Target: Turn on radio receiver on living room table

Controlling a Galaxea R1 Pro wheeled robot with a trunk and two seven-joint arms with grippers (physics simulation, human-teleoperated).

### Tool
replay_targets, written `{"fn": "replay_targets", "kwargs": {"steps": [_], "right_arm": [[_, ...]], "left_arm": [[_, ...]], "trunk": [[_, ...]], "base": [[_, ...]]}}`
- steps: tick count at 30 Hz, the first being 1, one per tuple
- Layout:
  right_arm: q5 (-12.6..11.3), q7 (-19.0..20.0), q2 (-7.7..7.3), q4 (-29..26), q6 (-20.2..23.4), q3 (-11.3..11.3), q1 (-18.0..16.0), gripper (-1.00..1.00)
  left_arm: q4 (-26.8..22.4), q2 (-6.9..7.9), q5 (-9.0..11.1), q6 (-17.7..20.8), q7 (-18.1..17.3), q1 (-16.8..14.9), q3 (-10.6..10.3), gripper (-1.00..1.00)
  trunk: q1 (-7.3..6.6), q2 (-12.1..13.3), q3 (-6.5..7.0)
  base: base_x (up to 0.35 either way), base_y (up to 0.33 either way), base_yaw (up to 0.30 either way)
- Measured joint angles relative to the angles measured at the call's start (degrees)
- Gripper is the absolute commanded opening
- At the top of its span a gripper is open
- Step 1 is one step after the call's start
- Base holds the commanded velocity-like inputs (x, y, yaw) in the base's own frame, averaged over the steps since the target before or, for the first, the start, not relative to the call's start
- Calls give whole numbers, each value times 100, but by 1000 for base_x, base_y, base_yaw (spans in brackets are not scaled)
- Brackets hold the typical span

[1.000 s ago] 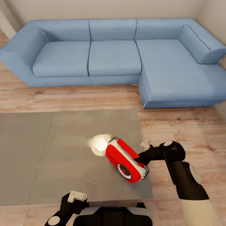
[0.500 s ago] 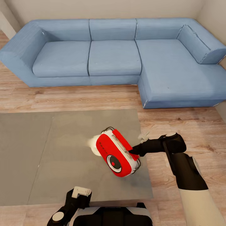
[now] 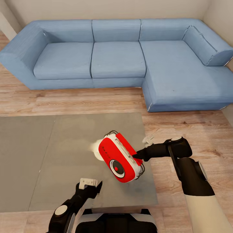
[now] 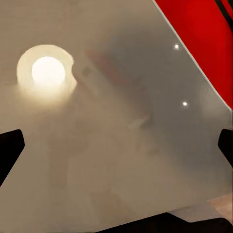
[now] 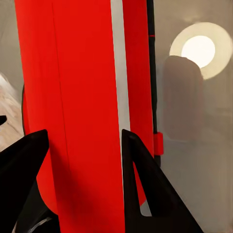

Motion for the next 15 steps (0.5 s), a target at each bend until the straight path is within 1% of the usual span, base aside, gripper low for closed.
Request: {"fn": "replay_targets", "kwargs": {"steps": [2,4,7,9,11,12,13,15], "right_arm": [[28,-4,-4,6,-6,5,0,-100],[36,-14,-12,14,-13,5,1,-100],[57,-35,-22,31,-51,3,0,-100],[72,-49,-24,38,-58,4,0,-100],[154,-61,-25,46,-73,4,0,-100],[221,-65,-23,52,-65,7,0,-100],[291,-70,-22,56,-81,7,0,-100],[456,-74,-19,63,-83,4,1,-100]], "left_arm": [[-43,0,155,23,-9,-30,-2,100],[-84,0,254,99,-20,-59,-5,100],[-134,4,320,179,-52,-194,-9,100],[-154,9,345,197,-173,-259,-14,100],[-164,13,358,204,-384,-284,-17,100],[-175,24,365,206,-633,-301,-14,100],[-182,30,366,207,-781,-309,-10,100],[-210,74,373,214,-1382,-346,21,100]], "trunk": [[0,0,0],[0,0,0],[0,0,0],[0,0,0],[0,0,0],[0,0,0],[0,0,0],[0,0,0]], "base": [[0,0,0],[0,0,0],[0,0,0],[0,0,0],[0,0,0],[0,0,0],[0,0,0],[0,0,0]]}}
